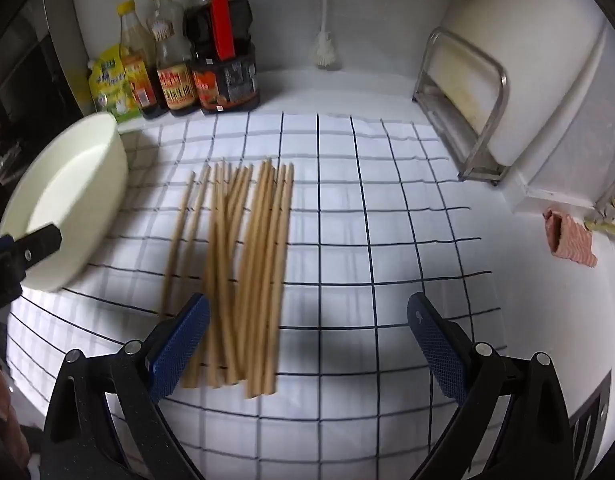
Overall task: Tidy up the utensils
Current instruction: 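Move both tools toward the pile of wooden chopsticks on the grid mat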
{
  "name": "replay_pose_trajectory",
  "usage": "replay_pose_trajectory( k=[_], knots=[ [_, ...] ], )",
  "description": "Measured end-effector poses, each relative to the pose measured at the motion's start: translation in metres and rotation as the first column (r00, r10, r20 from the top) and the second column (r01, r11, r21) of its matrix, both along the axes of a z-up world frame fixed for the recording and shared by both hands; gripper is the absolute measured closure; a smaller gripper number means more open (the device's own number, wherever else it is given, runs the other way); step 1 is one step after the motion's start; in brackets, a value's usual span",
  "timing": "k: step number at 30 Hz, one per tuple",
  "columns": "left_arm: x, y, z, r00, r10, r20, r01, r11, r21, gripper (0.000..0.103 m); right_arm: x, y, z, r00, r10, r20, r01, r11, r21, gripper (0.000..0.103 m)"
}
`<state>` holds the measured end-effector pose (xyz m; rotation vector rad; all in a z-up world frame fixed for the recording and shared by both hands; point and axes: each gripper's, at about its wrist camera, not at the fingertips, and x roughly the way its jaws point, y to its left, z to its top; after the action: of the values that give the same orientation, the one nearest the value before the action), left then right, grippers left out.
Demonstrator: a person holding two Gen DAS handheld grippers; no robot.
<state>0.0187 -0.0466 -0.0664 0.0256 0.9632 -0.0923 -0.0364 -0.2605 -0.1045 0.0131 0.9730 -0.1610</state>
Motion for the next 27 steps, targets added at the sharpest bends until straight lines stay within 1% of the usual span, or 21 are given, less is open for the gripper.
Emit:
replay_pose_trajectory(
  k=[5,9,13,16,19,23,24,27],
  knots=[
    [0.011,-0.022,-0.021,1.000,-0.021,-0.024,0.022,0.999,0.048,0.006,0.019,-0.013,-0.025,1.000,-0.011,-0.015,0.012,1.000,0.012,0.009],
    [0.018,-0.026,-0.038,0.998,-0.007,-0.066,0.010,0.999,0.049,0.006,0.036,-0.019,-0.039,0.999,-0.027,-0.029,0.026,0.999,-0.020,0.009],
    [0.021,-0.028,-0.051,0.996,0.007,-0.093,-0.002,0.999,0.048,0.006,0.045,-0.022,-0.048,0.999,-0.020,-0.041,0.018,0.998,-0.052,0.009],
    [0.022,-0.032,-0.056,0.995,0.001,-0.096,0.005,0.998,0.058,0.006,0.048,-0.023,-0.054,0.998,-0.014,-0.054,0.011,0.998,-0.064,0.009],
    [0.024,-0.035,-0.062,0.994,-0.003,-0.107,0.010,0.998,0.067,0.006,0.050,-0.023,-0.056,0.999,-0.001,-0.049,-0.001,0.998,-0.056,0.009],
    [0.028,-0.038,-0.072,0.990,0.012,-0.138,0.004,0.994,0.111,0.006,0.052,-0.019,-0.058,0.998,0.020,-0.052,-0.024,0.997,-0.077,0.009],
    [0.028,-0.039,-0.073,0.990,0.012,-0.140,0.004,0.993,0.114,0.006,0.052,-0.019,-0.060,0.998,0.024,-0.062,-0.029,0.996,-0.085,0.009],
    [0.030,-0.038,-0.074,0.990,0.014,-0.144,0.002,0.994,0.105,0.006,0.051,-0.024,-0.061,0.998,0.022,-0.055,-0.026,0.997,-0.074,0.009]
  ],
)
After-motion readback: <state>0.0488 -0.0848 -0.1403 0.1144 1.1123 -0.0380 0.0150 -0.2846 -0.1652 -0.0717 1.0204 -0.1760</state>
